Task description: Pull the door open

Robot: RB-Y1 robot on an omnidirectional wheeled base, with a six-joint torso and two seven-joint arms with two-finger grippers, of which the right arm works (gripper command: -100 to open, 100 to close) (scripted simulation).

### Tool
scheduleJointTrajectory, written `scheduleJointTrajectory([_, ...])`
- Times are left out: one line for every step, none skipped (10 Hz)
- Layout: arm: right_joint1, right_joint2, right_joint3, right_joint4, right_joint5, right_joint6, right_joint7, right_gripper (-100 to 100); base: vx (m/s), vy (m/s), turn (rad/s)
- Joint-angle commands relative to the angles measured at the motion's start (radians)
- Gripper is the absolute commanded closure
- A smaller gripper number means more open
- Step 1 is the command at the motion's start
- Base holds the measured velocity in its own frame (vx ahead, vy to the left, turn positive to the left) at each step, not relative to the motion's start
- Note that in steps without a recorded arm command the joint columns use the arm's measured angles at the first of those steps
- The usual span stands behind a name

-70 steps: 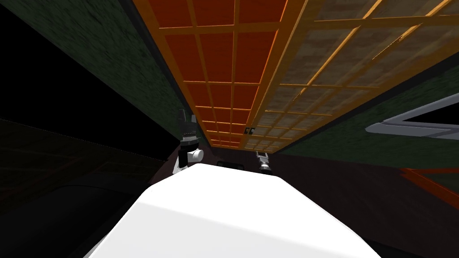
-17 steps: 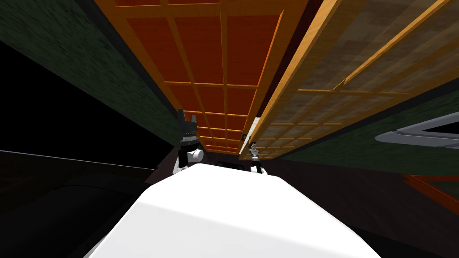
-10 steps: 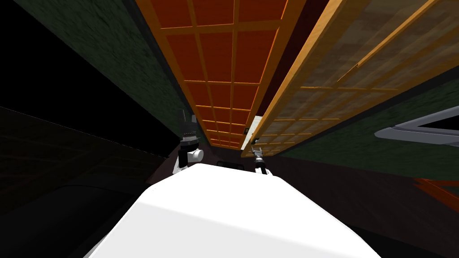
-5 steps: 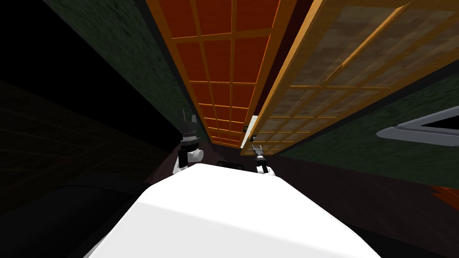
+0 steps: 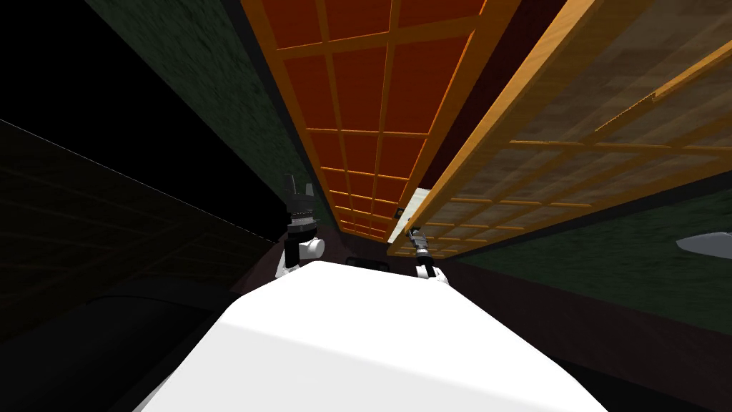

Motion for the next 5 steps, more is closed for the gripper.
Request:
scheduleJointTrajectory([0.0, 0.0, 0.0, 0.0, 0.0, 0.0, 0.0, -100, 0.083, 0.015, 0.011])
scheduleJointTrajectory([0.0, 0.0, 0.0, 0.0, 0.0, 0.0, 0.0, 100, -0.01, 0.002, -0.013])
scheduleJointTrajectory([0.0, 0.0, 0.0, 0.0, 0.0, 0.0, 0.0, 100, -0.033, 0.001, 0.026])
scheduleJointTrajectory([0.0, 0.0, 0.0, 0.0, 0.0, 0.0, 0.0, 100, -0.023, -0.007, 0.009])
scheduleJointTrajectory([0.0, 0.0, 0.0, 0.0, 0.0, 0.0, 0.0, 100, -0.013, -0.005, -0.002])
